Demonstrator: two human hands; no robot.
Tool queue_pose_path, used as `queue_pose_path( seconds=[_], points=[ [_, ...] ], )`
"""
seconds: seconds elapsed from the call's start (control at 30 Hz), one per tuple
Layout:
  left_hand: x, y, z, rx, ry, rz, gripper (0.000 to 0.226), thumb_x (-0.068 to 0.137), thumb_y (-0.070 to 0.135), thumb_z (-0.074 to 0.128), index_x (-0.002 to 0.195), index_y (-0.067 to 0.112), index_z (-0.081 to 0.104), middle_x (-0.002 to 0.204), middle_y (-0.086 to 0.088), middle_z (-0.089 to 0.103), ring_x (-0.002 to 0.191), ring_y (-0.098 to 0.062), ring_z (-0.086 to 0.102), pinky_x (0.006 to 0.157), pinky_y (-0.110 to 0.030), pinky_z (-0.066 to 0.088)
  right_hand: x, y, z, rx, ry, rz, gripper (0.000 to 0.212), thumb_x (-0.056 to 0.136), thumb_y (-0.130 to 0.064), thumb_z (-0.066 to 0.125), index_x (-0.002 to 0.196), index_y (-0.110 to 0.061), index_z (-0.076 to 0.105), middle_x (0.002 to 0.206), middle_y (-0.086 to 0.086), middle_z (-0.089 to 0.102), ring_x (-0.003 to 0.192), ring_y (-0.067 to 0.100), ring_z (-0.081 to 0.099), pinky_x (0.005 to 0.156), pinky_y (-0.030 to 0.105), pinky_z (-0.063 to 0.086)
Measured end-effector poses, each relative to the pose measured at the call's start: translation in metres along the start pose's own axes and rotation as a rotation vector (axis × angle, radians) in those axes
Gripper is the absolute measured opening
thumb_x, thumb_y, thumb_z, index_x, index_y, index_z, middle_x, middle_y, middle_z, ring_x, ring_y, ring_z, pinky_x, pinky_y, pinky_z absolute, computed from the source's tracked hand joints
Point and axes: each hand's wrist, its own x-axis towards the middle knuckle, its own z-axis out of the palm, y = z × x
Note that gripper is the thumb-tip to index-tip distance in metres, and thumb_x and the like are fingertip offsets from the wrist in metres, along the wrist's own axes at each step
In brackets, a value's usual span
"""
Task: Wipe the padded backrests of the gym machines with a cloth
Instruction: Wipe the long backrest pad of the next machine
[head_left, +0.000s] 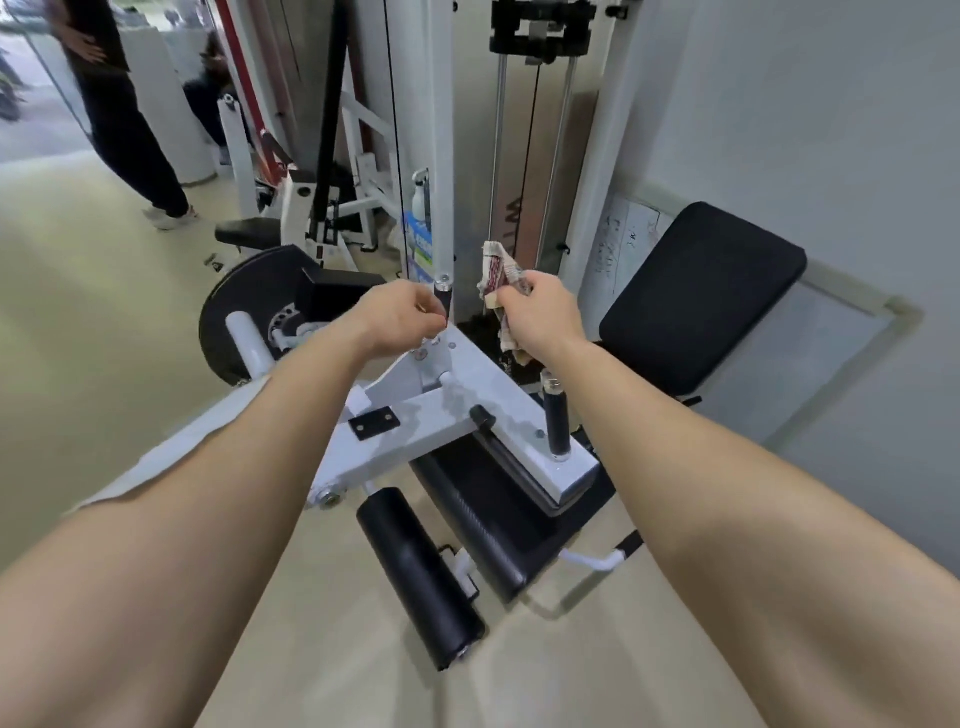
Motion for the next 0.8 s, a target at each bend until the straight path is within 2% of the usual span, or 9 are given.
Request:
queue_pose_path(
  seconds=[0.07,0.17,0.23,0.3,0.37,0.47,0.63,0.73,0.8],
  points=[
    [-0.017,-0.023,-0.020,-0.001,0.003,0.020,0.011,0.095,0.023,0.061,0.104,0.022,0.068,0.106,-0.003,0.073,0.091,-0.020,0.069,0.093,-0.036,0.053,-0.012,-0.019,0.024,0.000,0.025,0.006,0.018,0.085,-0.030,0.050,0.082,-0.022,0.066,0.070,0.003,0.067,0.057,0.029,0.065,0.058,0.051,0.061],
    [-0.045,-0.065,-0.056,0.012,-0.003,0.033,0.020,0.096,0.024,0.061,0.113,0.018,0.068,0.106,-0.004,0.072,0.094,-0.023,0.070,0.081,-0.032,0.053,-0.031,-0.054,0.067,-0.025,0.077,0.001,0.017,0.085,-0.032,0.049,0.080,-0.025,0.063,0.075,0.005,0.068,0.063,0.031,0.065,0.062,0.051,0.061],
    [-0.061,-0.096,-0.081,0.029,0.012,0.043,0.021,0.096,0.025,0.062,0.115,0.018,0.068,0.108,-0.003,0.070,0.097,-0.024,0.069,0.079,-0.030,0.050,-0.044,-0.081,0.100,-0.039,0.110,-0.007,0.017,0.086,-0.032,0.048,0.081,-0.026,0.063,0.083,0.004,0.069,0.077,0.031,0.065,0.070,0.045,0.059],
    [-0.074,-0.129,-0.103,0.027,0.035,0.042,0.021,0.095,0.024,0.062,0.114,0.018,0.068,0.110,-0.004,0.071,0.098,-0.024,0.068,0.084,-0.032,0.052,-0.055,-0.107,0.135,-0.061,0.127,-0.014,0.018,0.089,-0.032,0.048,0.091,-0.024,0.065,0.092,0.004,0.069,0.087,0.029,0.064,0.071,0.036,0.052],
    [-0.082,-0.162,-0.125,0.019,0.041,0.022,0.021,0.094,0.024,0.062,0.113,0.017,0.068,0.109,-0.006,0.071,0.097,-0.025,0.068,0.086,-0.034,0.053,-0.065,-0.133,0.172,-0.077,0.129,-0.016,0.020,0.092,-0.031,0.047,0.098,-0.021,0.064,0.097,0.004,0.068,0.088,0.030,0.061,0.068,0.034,0.046],
    [-0.087,-0.203,-0.154,-0.034,0.052,-0.018,0.023,0.094,0.022,0.060,0.116,0.017,0.065,0.108,-0.009,0.070,0.097,-0.027,0.068,0.089,-0.042,0.057,-0.077,-0.169,0.226,-0.120,0.078,-0.055,0.020,0.093,-0.030,0.046,0.101,-0.020,0.062,0.103,0.005,0.066,0.091,0.030,0.058,0.072,0.036,0.045],
    [-0.075,-0.257,-0.189,-0.137,0.088,-0.071,0.039,0.096,0.017,0.057,0.135,0.015,0.054,0.110,-0.007,0.065,0.087,-0.025,0.066,0.085,-0.040,0.057,-0.071,-0.208,0.298,-0.172,0.040,-0.139,0.016,0.092,-0.029,0.046,0.091,-0.020,0.060,0.095,0.003,0.064,0.088,0.029,0.059,0.072,0.037,0.048],
    [-0.060,-0.282,-0.204,-0.237,0.077,-0.077,0.034,0.095,0.009,0.056,0.129,0.014,0.057,0.095,-0.006,0.064,0.077,-0.020,0.064,0.075,-0.040,0.057,-0.049,-0.221,0.335,-0.152,0.004,-0.121,0.015,0.092,-0.028,0.048,0.090,-0.019,0.060,0.094,0.003,0.066,0.089,0.028,0.061,0.077,0.040,0.053],
    [-0.045,-0.301,-0.215,-0.300,0.076,-0.060,0.031,0.093,0.008,0.057,0.123,0.014,0.061,0.090,-0.004,0.065,0.082,-0.025,0.067,0.082,-0.045,0.058,-0.026,-0.229,0.360,-0.111,-0.015,-0.087,0.017,0.092,-0.028,0.050,0.096,-0.020,0.063,0.094,0.002,0.068,0.088,0.027,0.064,0.076,0.041,0.055]
  ],
)
